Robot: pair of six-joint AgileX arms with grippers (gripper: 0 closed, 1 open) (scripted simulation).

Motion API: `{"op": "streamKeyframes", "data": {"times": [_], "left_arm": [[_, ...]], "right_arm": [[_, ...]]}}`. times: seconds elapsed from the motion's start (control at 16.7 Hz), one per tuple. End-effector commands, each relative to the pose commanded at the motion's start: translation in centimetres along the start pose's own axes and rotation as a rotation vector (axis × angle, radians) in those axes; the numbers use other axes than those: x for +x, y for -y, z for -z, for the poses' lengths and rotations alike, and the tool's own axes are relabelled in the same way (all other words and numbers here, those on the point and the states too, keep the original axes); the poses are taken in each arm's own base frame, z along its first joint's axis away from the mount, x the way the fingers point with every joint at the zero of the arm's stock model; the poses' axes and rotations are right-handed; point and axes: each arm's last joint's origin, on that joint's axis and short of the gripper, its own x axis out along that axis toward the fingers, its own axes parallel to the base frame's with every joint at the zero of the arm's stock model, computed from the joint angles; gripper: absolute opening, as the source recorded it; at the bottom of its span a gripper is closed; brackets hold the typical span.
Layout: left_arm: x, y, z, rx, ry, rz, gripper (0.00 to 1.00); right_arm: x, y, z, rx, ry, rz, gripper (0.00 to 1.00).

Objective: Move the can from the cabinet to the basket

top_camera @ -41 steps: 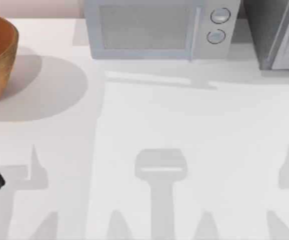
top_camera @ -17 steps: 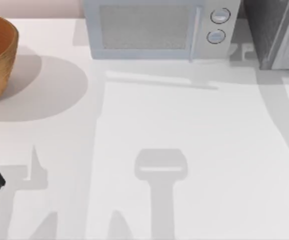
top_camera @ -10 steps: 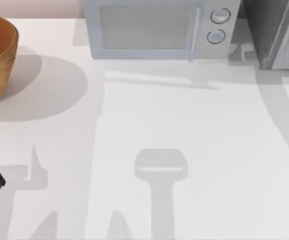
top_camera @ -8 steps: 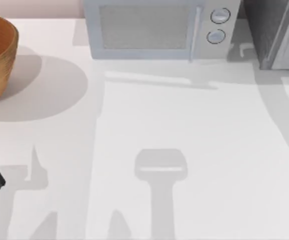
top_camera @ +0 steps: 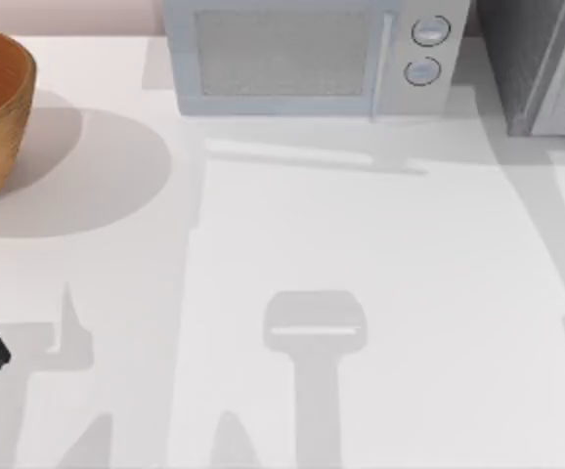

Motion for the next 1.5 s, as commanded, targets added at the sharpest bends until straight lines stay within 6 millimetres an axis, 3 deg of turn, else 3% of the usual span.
{"op": "streamKeyframes", "data": {"times": [0.42,0.96,1.32,1.5], "left_arm": [[0.0,0.0,0.0,0.000,0.000,0.000,1.00],[0.0,0.0,0.0,0.000,0.000,0.000,1.00],[0.0,0.0,0.0,0.000,0.000,0.000,1.00],[0.0,0.0,0.0,0.000,0.000,0.000,1.00]], "right_arm": [[0.5,-0.2,0.1,0.000,-0.001,-0.003,1.00],[5.6,-0.1,-0.1,0.000,0.002,0.000,1.00],[6.3,0.0,0.0,0.000,0.002,0.000,1.00],[6.3,0.0,0.0,0.000,0.002,0.000,0.77]]}}
